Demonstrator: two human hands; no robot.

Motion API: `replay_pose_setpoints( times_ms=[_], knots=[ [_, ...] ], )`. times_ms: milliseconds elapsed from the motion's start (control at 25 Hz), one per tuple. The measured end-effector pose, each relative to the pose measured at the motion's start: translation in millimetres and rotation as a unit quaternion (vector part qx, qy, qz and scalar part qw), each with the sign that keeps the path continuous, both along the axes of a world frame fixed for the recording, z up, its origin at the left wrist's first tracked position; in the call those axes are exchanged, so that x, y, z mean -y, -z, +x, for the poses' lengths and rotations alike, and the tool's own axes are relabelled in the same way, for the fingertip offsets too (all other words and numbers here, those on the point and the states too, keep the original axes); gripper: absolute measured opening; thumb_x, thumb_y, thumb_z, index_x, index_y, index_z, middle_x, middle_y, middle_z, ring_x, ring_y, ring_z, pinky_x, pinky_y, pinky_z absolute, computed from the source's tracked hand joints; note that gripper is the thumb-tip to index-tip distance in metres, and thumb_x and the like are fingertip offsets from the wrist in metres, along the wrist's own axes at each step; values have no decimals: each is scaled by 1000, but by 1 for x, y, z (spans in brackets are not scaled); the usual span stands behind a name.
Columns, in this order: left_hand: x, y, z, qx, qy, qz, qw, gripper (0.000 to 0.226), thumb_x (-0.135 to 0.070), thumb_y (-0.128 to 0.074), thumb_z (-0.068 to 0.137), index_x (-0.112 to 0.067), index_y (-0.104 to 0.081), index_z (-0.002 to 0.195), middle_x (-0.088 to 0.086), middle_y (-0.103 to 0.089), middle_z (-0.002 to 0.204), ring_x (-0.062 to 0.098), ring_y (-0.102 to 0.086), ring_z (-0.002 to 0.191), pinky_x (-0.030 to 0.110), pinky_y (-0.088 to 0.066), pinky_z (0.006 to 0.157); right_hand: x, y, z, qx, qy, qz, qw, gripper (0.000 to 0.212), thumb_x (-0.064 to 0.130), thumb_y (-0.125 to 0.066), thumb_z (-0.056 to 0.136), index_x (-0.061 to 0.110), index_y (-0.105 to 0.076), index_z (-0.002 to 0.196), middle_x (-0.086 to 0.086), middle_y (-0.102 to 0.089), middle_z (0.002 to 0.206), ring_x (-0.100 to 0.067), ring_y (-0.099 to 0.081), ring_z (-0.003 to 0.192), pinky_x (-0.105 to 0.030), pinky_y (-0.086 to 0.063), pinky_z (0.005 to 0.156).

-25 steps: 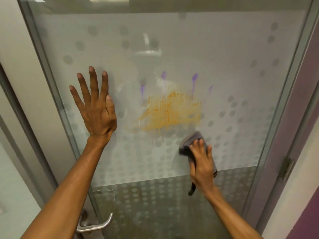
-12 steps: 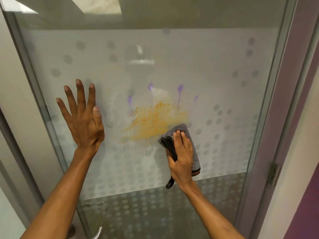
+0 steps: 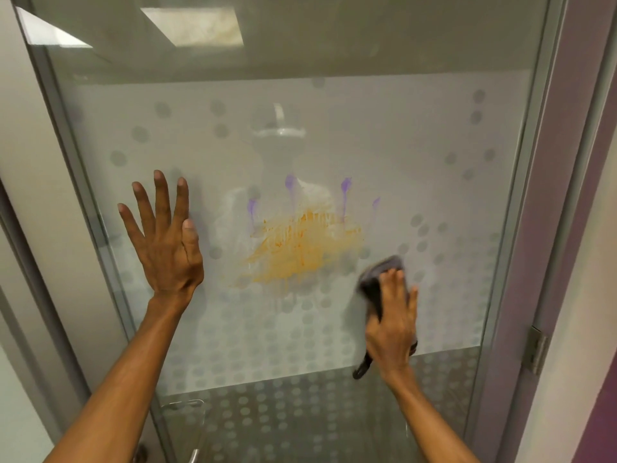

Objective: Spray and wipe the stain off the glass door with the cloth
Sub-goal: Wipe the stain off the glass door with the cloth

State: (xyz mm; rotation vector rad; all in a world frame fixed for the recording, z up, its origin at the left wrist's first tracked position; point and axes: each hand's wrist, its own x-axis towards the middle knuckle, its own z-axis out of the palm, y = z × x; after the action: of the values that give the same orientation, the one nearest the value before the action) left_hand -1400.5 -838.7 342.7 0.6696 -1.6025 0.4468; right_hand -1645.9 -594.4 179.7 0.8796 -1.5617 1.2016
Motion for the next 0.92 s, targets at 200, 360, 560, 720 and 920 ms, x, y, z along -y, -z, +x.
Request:
replay_pose_setpoints(
  times_ms=[200,360,560,720,920],
  knots=[
    [-2,0,-2,-2,7,-4,1000,61,-35,-12,107,-20,-20,165,7,-11,174,39,-8,160,50,8,128,4,-105,-14,124,-115,-131,977,63,22,-49,106,21,-19,162,12,-10,168,-15,-8,159,-42,-9,131],
    [0,1,-5,-15,0,-10,1000,60,-36,-12,107,-21,-19,165,1,-6,174,28,2,160,48,10,128,20,-118,1,50,-142,-70,986,65,20,-49,104,28,-19,161,19,-11,168,-11,-10,159,-31,-4,130],
    [-1,1,-4,-19,6,-5,1000,61,-38,-8,108,-21,-21,165,8,-15,173,39,-9,160,43,13,128,18,-46,5,-99,-123,96,983,65,4,-60,92,7,-37,153,-3,-35,162,-18,-26,156,-44,-15,129],
    [-3,1,-3,-17,11,-9,1000,60,-31,-16,105,-18,-23,164,11,-17,173,43,-11,159,51,7,128,4,-49,-4,-20,-100,-2,995,72,-8,-59,88,13,-38,154,-6,-35,161,-17,-22,157,-45,-15,129],
    [0,1,-4,-10,10,-6,1000,60,-33,-14,106,-20,-18,165,4,-7,174,37,-6,161,55,4,128,14,-167,1,73,-184,-52,979,69,29,-48,107,61,-6,152,44,-1,158,18,4,149,-38,-10,126]
  ],
)
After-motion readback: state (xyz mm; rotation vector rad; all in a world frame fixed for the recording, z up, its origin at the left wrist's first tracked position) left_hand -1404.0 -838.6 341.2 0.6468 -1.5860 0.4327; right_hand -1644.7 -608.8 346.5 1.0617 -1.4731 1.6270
